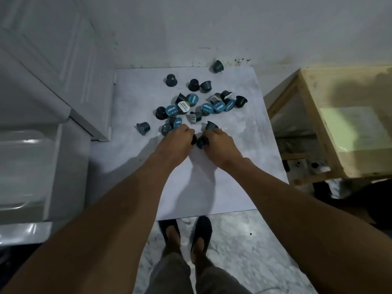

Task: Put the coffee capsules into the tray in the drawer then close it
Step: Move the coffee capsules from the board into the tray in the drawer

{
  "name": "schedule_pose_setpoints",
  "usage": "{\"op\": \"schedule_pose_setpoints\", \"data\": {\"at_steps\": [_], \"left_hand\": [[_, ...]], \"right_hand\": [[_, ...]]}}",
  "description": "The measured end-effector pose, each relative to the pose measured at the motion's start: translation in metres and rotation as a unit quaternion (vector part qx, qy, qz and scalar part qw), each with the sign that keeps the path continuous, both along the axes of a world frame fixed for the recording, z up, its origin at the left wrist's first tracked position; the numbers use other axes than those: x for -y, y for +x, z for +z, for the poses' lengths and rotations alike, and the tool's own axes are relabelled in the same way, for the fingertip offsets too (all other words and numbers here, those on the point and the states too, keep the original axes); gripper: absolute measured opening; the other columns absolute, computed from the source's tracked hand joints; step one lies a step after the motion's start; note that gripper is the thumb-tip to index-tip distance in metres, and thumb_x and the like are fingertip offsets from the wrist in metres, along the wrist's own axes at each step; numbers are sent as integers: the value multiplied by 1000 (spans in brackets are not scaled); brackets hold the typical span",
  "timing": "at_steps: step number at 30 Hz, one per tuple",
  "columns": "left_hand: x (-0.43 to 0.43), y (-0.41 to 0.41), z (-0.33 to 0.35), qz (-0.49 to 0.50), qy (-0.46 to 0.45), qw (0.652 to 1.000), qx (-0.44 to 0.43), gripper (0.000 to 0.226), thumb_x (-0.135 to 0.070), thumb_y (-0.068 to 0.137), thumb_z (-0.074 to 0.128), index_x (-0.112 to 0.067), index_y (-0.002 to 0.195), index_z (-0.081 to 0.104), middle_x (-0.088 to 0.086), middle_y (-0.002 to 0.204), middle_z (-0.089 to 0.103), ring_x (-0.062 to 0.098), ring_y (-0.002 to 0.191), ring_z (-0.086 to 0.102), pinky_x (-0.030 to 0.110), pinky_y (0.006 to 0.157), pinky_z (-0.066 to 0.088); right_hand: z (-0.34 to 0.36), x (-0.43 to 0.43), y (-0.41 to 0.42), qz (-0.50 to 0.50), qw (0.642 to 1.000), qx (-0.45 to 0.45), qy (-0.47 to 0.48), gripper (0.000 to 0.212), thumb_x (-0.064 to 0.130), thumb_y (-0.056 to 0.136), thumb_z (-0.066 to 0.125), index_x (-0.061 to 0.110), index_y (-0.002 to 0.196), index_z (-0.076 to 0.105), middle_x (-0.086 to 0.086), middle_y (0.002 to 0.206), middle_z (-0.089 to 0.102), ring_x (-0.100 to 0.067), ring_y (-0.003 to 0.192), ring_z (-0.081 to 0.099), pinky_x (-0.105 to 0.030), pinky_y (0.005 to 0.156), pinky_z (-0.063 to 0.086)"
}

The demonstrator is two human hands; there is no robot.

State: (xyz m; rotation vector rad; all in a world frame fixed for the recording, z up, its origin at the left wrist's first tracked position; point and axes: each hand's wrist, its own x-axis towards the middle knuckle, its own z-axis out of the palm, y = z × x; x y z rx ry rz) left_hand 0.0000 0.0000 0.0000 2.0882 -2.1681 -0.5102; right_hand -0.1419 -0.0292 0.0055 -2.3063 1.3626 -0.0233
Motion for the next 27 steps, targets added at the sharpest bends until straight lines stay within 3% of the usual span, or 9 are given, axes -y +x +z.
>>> {"op": "schedule_pose_setpoints", "data": {"at_steps": [9, 14, 17, 22, 27], "left_hand": [[8, 3, -4, 23, -10, 1000, 13, 19, -3, 88, 52, -7, 107, 54, 16, 107, 60, 37, 96, 58, 44, 75, 49], [3, 7, 8, 12, -15, 1000, -12, 33, -13, 89, 55, -11, 122, 52, 13, 120, 56, 37, 106, 56, 46, 85, 48], [1, 14, 24, 12, -46, 999, 1, 31, -19, 90, 54, -14, 121, 54, 8, 118, 55, 32, 102, 57, 42, 82, 46], [2, 24, 68, 47, -93, 994, -15, 39, -23, 88, 54, -22, 127, 51, 7, 114, 55, 29, 98, 57, 37, 79, 44], [-7, 31, 120, 133, -171, 973, -80, 31, -17, 80, 64, -16, 109, 56, 7, 107, 52, 26, 92, 55, 31, 79, 40]], "right_hand": [[0, 1, 5, -27, 999, 23, -8, 19, 11, 92, 49, 4, 109, 55, -19, 110, 63, -38, 97, 57, -35, 75, 41], [8, -1, 2, -40, 999, 33, 7, 42, 17, 94, 49, 9, 135, 44, -17, 133, 54, -36, 116, 52, -39, 95, 42], [25, 5, 1, -43, 998, 39, 0, 45, 17, 93, 50, 14, 138, 43, -15, 128, 56, -33, 111, 54, -39, 95, 43], [70, 21, 0, -54, 991, 96, -71, 33, 13, 85, 54, 13, 118, 59, -13, 112, 59, -30, 101, 55, -34, 80, 45], [121, 24, 13, -69, 980, 163, -93, 25, 8, 75, 59, 11, 97, 46, -10, 97, 47, -28, 77, 46, -29, 63, 36]]}}
